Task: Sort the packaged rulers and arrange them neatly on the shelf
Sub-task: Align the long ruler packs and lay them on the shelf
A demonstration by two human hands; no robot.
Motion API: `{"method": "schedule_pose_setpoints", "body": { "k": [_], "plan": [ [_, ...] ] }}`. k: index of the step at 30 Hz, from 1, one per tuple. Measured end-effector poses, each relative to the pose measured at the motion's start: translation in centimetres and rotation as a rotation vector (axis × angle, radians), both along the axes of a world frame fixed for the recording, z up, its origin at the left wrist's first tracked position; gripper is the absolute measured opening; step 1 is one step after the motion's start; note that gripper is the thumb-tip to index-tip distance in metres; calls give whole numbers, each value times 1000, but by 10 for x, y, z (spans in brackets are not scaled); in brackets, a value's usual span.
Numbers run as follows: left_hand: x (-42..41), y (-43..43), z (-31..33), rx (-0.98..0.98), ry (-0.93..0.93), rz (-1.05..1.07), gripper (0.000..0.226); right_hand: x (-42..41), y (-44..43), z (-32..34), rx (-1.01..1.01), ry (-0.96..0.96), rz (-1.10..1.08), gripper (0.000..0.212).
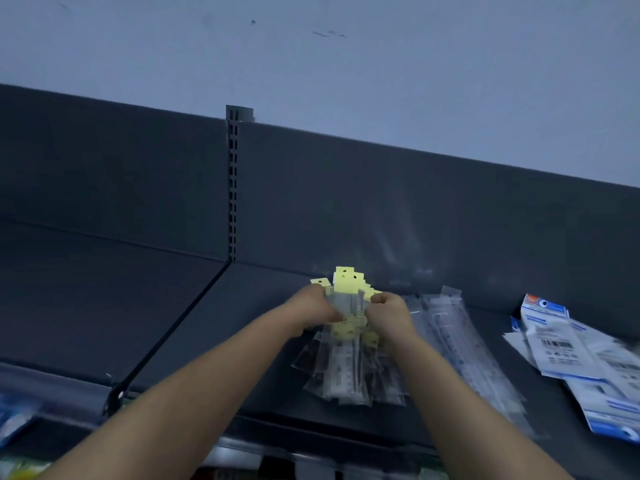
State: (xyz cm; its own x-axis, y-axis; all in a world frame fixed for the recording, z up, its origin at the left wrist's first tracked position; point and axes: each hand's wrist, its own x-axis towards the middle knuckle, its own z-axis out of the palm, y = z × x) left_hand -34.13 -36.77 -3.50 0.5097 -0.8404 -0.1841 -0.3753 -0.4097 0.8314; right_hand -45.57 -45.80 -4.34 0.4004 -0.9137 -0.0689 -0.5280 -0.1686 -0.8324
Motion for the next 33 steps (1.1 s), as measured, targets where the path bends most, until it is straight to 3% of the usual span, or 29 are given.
{"method": "schedule_pose_setpoints", "body": {
  "k": [5,9,12,14,17,19,29,33],
  "plan": [
    [-6,0,-5,-2,129,25,32,1,-4,7,336,-279,-128,30],
    [-11,-1,-8,-30,143,19,41,2,0,7,501,-385,-144,21],
    [-9,0,-8,-33,153,26,41,5,-2,7,501,-303,-97,19],
    [-6,0,-8,-34,157,31,31,7,-4,7,482,-237,-72,7],
    [-4,2,-13,-61,192,65,30,9,-5,2,426,-167,-35,32],
    [-2,3,-16,-77,218,82,36,9,-4,0,393,-143,-26,36],
    [6,10,-18,-233,378,105,51,22,6,-3,447,-358,-1,34],
    [8,12,-21,-231,420,132,44,21,7,-5,527,-419,24,33]
  ]
}}
